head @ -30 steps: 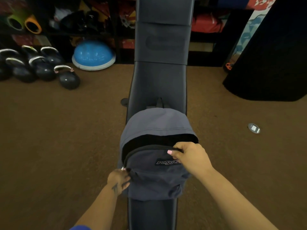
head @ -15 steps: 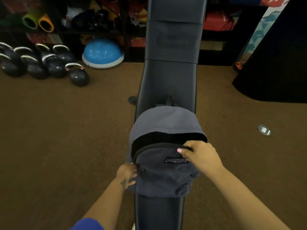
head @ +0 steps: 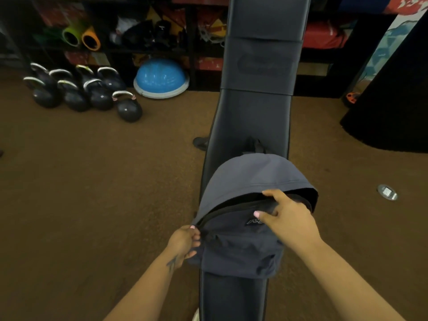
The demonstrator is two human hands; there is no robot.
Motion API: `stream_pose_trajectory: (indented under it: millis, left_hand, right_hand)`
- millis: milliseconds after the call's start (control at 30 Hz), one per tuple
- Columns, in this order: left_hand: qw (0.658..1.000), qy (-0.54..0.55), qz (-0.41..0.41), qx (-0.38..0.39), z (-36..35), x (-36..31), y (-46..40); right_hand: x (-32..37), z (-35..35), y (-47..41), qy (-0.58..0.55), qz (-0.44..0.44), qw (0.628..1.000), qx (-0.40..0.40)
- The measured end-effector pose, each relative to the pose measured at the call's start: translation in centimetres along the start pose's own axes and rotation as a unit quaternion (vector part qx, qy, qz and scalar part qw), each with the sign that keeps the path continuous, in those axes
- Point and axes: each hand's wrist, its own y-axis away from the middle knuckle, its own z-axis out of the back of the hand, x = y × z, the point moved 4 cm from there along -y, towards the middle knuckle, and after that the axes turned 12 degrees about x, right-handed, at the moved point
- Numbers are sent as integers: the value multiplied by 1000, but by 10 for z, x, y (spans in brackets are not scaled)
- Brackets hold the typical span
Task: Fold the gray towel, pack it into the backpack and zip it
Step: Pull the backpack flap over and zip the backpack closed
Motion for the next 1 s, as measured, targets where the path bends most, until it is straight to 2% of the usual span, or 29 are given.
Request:
stream_pose_trajectory:
  millis: [100,233,433,633,767,1000]
  left_hand:
    - [1000,0,-16,3,-1,-9,5]
    - [999,-27,-38,13,-2,-19,11]
    - [980,-175,-93,2,6,-21,8]
    - [949,-292,-124,0,14,-13,4]
    - [957,-253,-140,23,29,-1,-5]
    - [916,-338,-197,-87,27,9,-22]
  right_hand:
    - [33,-20,7,12,74,997,-2]
    - [72,-70,4,88,195,976,38]
    - [71,-138,-37,227,135,959,109]
    - [72,-162,-55,259,161,949,80]
    - [75,-165,-62,231,197,953,-3]
    - [80,-177,-66,208,200,955,-73]
